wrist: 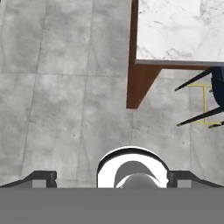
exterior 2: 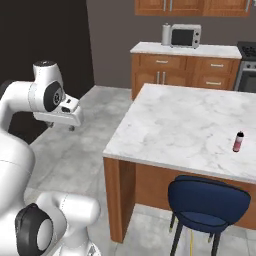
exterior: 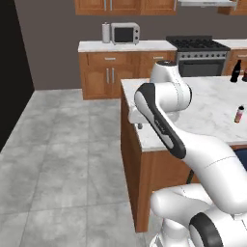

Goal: Place the large bottle from the dining counter next to the other large bottle outside the sink, and place the small bottle from the dining counter next to the other small bottle inside the sink.

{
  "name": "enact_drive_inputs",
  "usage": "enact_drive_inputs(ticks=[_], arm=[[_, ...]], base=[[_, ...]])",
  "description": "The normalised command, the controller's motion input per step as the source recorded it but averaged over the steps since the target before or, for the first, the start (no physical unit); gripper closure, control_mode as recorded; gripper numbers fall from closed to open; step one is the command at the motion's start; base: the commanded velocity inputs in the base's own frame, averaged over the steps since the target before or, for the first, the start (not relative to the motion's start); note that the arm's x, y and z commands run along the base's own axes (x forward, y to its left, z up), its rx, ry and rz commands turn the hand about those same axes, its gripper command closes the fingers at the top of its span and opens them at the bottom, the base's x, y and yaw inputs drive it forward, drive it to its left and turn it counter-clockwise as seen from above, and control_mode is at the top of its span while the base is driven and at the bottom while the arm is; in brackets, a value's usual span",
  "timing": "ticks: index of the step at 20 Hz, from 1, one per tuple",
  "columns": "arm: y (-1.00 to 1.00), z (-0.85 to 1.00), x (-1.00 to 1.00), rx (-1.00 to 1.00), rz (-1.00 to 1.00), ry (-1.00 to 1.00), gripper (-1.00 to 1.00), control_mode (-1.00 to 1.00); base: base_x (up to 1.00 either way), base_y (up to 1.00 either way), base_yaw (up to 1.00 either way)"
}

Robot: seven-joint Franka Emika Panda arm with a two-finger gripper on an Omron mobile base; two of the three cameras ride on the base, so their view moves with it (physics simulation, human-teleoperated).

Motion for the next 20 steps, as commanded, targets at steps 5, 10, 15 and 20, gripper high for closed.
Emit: enact_drive_inputs(ticks=[5,10,15,20], arm=[[0.00,0.00,0.00,0.00,0.00,0.00,-1.00,1.00],[0.00,0.00,0.00,0.00,0.00,0.00,-1.00,1.00],[0.00,0.00,0.00,0.00,0.00,0.00,-1.00,1.00],[0.00,0.00,0.00,0.00,0.00,0.00,-1.00,1.00]], base=[[-0.06,-1.00,0.00],[-0.07,-1.00,0.00],[-0.10,-0.89,0.00],[-0.14,-0.61,0.00]])
